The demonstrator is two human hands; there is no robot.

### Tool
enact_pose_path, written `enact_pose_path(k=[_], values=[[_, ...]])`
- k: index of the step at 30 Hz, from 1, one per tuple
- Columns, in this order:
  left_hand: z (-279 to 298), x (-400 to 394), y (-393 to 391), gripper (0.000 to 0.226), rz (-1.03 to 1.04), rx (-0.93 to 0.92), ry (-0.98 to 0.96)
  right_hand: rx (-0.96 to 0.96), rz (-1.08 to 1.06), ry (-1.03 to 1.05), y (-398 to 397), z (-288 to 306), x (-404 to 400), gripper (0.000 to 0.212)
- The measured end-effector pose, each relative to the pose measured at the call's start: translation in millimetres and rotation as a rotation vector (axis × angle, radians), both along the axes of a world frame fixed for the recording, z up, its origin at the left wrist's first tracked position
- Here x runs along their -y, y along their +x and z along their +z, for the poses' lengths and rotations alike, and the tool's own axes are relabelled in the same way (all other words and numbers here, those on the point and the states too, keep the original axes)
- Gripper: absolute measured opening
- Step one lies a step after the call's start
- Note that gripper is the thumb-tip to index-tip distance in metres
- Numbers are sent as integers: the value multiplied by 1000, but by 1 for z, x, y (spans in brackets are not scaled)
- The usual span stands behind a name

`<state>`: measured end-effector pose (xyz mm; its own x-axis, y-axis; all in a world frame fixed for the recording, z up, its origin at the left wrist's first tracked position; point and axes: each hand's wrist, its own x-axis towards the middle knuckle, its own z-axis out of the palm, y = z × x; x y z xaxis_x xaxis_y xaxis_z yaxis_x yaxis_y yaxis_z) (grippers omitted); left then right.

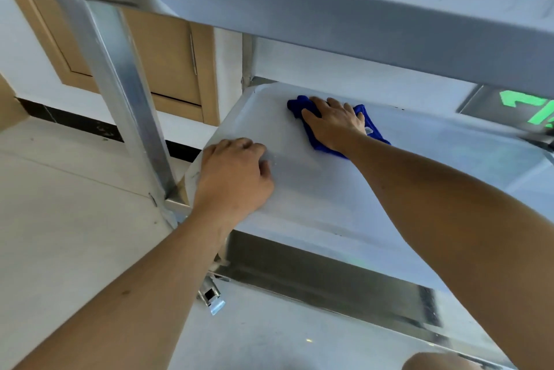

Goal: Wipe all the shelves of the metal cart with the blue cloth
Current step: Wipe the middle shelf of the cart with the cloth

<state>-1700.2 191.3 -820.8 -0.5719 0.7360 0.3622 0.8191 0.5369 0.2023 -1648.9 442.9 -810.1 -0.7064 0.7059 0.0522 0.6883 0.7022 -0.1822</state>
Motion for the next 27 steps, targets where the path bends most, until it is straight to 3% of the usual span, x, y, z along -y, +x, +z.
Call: enact_pose_path(k=[12, 19, 22, 27], values=[[-5, 0, 1, 32, 3, -19, 61, -17, 112, 10, -115, 5, -2, 63], [0, 0, 5, 33, -4, 31, 115, -67, 197, -36, -120, 1, 18, 62], [7, 1, 10, 39, 10, 108, 233, -94, 228, -59, -110, 1, 35, 59], [13, 13, 21, 36, 135, 87, 478, -68, 300, -56, -80, -3, 73, 60]])
